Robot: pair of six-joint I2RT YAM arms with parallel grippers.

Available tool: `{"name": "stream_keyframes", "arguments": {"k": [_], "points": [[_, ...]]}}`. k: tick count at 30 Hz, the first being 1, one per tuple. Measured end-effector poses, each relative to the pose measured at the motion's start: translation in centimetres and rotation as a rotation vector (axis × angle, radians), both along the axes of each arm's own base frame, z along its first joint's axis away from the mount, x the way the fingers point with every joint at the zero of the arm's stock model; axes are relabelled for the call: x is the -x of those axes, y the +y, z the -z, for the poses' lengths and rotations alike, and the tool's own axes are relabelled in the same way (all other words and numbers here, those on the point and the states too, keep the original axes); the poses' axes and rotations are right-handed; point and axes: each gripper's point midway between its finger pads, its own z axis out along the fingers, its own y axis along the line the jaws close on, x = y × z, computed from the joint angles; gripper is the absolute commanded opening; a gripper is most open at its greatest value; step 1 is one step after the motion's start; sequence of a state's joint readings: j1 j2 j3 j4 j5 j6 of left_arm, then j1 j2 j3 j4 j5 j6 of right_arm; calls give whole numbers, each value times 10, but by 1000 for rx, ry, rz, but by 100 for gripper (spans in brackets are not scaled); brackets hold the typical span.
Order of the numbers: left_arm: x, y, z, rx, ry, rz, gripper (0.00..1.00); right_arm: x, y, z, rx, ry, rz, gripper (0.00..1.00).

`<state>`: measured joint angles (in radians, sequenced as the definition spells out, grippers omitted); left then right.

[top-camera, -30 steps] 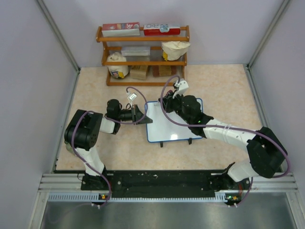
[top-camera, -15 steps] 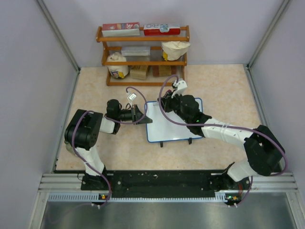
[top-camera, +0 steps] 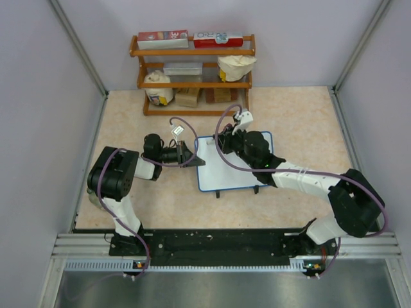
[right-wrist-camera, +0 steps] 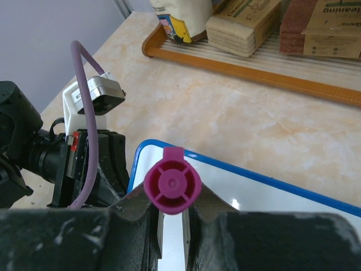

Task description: Write a sentence on the whiteboard

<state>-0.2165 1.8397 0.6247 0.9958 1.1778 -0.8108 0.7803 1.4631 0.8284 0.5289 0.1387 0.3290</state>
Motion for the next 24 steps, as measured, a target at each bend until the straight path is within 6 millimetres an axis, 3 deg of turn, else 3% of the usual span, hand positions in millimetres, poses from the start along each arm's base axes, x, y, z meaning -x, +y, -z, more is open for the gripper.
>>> {"name": "stream_keyframes", "arguments": {"k": [24], "points": [[0, 0, 0, 0, 2, -1, 0, 11, -10, 10, -7, 12, 4, 0]]}}
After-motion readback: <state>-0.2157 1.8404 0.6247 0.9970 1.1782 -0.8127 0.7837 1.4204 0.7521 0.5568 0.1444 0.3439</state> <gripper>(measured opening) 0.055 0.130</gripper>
